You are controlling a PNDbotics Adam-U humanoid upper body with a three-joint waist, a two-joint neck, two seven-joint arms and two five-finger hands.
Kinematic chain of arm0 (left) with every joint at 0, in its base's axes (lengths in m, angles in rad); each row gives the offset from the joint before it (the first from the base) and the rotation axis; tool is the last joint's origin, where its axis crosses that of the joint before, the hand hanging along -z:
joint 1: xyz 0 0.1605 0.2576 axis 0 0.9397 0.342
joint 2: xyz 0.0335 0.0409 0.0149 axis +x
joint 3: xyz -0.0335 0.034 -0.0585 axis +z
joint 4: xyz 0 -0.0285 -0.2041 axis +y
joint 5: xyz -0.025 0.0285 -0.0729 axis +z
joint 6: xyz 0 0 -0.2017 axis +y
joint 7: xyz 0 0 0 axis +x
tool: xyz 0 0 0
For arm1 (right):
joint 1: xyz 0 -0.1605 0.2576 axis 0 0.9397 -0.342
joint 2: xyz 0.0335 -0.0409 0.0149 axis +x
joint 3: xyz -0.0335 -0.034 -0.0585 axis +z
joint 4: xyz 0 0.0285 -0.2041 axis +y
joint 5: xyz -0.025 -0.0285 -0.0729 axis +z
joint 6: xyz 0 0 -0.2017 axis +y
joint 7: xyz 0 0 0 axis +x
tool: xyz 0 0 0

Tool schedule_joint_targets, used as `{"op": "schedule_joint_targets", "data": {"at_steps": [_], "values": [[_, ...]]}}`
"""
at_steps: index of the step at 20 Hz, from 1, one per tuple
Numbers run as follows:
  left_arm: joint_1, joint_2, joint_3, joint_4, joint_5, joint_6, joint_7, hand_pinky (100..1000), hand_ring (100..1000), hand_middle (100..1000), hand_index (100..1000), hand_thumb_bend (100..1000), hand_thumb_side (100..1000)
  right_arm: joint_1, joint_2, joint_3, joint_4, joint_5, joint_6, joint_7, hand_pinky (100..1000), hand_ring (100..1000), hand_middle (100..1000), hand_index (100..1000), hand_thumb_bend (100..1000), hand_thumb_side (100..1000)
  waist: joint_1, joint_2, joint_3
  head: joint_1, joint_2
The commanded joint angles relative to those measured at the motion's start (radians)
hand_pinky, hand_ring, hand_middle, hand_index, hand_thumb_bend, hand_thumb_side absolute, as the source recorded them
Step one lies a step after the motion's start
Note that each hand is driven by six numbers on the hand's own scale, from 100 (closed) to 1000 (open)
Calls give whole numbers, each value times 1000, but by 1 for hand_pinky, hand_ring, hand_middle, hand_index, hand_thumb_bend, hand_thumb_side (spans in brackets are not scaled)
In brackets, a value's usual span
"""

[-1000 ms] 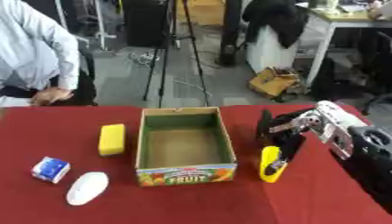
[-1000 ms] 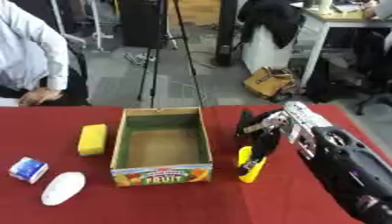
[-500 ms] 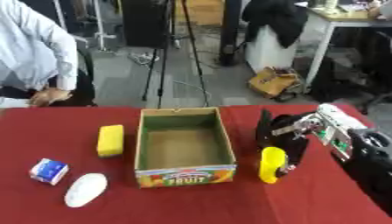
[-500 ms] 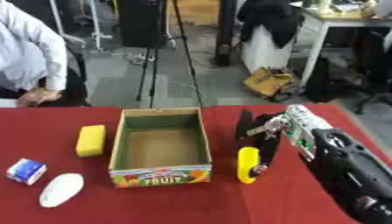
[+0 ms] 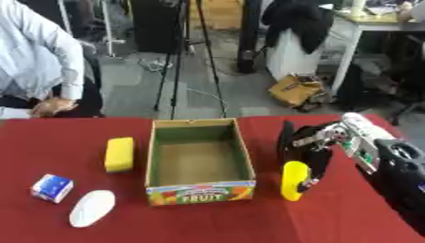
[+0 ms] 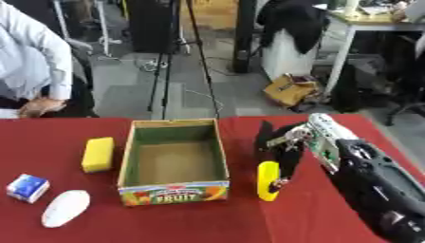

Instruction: Pick up objects on the table and place them in the box.

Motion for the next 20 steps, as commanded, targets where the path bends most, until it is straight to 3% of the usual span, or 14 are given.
{"op": "schedule_joint_targets", "data": {"at_steps": [1, 13, 20], "values": [[-17, 11, 7, -14, 3, -1, 7, 901, 820, 755, 795, 100, 909, -26, -10, -18, 8, 1, -16, 17, 693, 888, 918, 1000, 568, 343, 3, -12, 2, -1, -8], [-21, 8, 7, -14, 5, 2, 8, 899, 817, 754, 793, 100, 899, -30, 13, -44, 89, 48, -48, 5, 632, 855, 896, 922, 555, 318, 7, -9, 7, -7, -10], [-22, 6, 8, -14, 5, 5, 13, 901, 819, 754, 791, 100, 895, -31, 22, -56, 109, 66, -54, -26, 548, 820, 877, 891, 553, 315, 7, -6, 8, -6, -11]]}}
